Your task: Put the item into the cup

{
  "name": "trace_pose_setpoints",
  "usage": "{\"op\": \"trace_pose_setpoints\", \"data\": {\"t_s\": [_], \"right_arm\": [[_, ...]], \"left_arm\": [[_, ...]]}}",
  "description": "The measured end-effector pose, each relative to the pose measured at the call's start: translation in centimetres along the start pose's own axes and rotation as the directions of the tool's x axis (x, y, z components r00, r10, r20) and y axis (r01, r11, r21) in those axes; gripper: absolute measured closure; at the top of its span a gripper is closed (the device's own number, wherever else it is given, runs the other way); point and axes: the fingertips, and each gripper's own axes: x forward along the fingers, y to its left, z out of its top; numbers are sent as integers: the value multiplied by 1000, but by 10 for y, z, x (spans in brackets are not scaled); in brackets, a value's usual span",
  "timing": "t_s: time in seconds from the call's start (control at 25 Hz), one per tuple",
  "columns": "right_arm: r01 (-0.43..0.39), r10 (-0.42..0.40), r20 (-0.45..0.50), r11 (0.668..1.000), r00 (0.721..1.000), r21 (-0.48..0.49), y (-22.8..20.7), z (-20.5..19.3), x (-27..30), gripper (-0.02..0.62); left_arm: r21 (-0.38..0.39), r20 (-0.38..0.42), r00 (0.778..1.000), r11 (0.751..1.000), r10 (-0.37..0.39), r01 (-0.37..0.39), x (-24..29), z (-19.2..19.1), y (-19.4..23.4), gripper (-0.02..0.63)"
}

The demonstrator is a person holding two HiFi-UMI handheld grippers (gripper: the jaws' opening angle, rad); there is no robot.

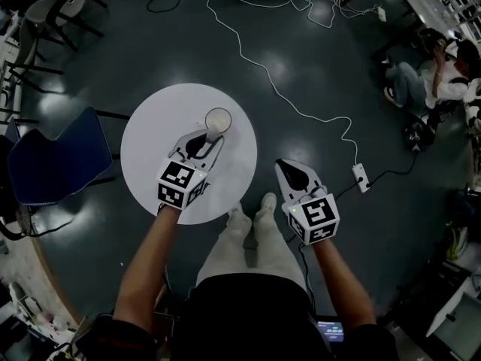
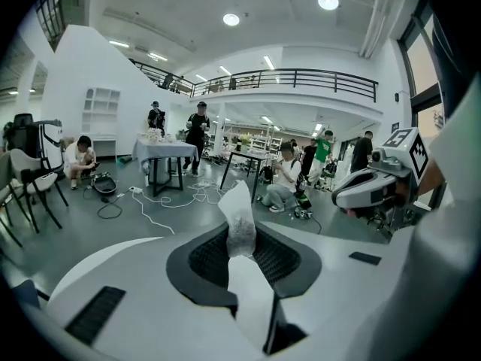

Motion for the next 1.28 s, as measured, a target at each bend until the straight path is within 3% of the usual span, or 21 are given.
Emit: {"op": "trace_pose_setpoints", "data": {"t_s": [0.4,0.72,0.96,1.28], "right_arm": [[-2,2,-24,1000,1000,29,-13,-22,3,586],[-16,16,-53,1000,998,2,-31,-31,12,586],[-22,24,-58,999,998,42,-45,-35,22,586],[-25,29,-64,997,998,70,-60,-38,31,586]], "left_arm": [[18,-33,999,1000,25,-24,25,-11,13,515],[17,-43,995,996,88,-87,54,-13,30,515],[13,-65,992,994,109,-109,72,-20,41,514],[-50,-35,992,991,121,-123,81,-23,49,439]]}}
